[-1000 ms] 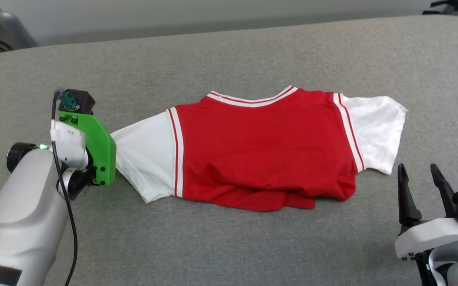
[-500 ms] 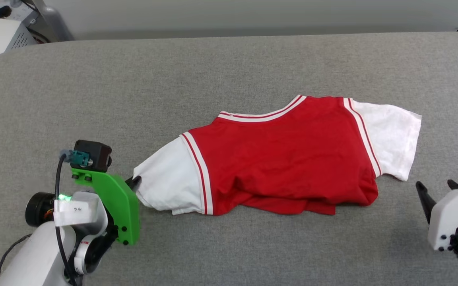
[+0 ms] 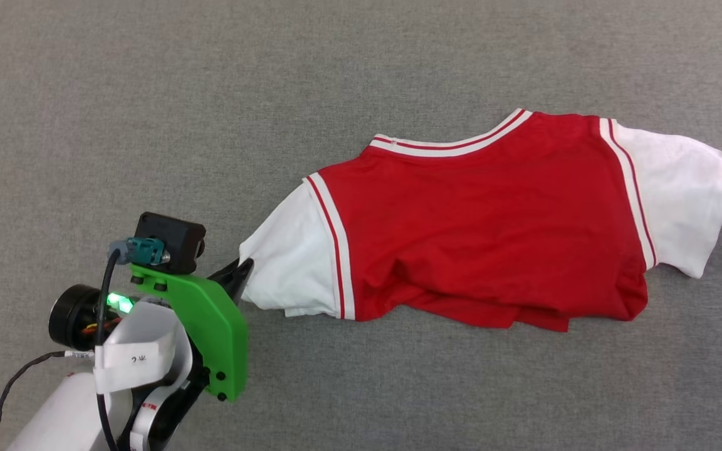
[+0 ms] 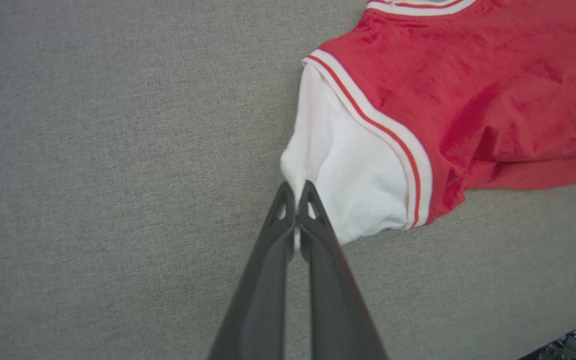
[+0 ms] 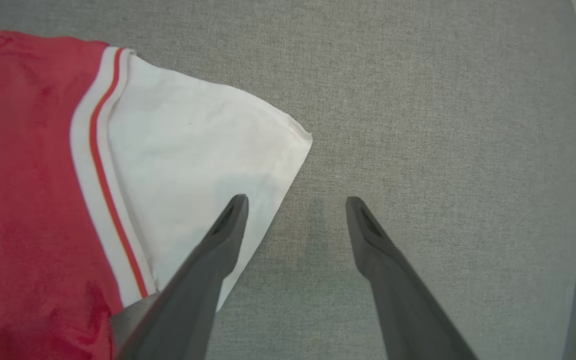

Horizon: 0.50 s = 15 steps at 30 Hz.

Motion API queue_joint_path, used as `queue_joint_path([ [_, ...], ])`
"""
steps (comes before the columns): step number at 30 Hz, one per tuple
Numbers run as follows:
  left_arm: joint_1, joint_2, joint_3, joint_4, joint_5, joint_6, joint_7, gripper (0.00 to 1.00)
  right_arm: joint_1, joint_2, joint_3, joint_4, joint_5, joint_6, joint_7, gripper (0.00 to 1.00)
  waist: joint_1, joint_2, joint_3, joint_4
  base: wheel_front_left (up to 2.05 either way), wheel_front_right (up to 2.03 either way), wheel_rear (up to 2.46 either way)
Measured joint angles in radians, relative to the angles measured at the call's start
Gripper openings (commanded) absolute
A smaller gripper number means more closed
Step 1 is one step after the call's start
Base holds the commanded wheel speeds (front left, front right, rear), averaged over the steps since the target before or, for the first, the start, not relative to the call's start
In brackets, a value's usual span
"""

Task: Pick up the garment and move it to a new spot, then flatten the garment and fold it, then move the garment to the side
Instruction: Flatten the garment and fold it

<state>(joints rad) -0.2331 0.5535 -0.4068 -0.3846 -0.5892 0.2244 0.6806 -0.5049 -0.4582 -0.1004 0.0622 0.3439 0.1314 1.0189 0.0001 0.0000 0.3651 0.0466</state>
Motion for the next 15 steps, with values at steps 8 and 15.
queue_joint_path([
  [8,-0.012,0.0,-0.01,-0.04,0.009,0.001,0.006,0.0,-0.118,-0.04,0.022,0.136,-0.003,0.0,0.016,1.0,0.0,0.0,0.069,0.05,0.0,0.0,0.0],
  [15,-0.036,-0.005,-0.019,-0.044,0.011,0.0,-0.003,0.0,-0.141,-0.061,0.053,0.232,-0.012,0.0,-0.004,1.0,0.0,0.0,0.116,0.085,0.0,0.0,0.0],
])
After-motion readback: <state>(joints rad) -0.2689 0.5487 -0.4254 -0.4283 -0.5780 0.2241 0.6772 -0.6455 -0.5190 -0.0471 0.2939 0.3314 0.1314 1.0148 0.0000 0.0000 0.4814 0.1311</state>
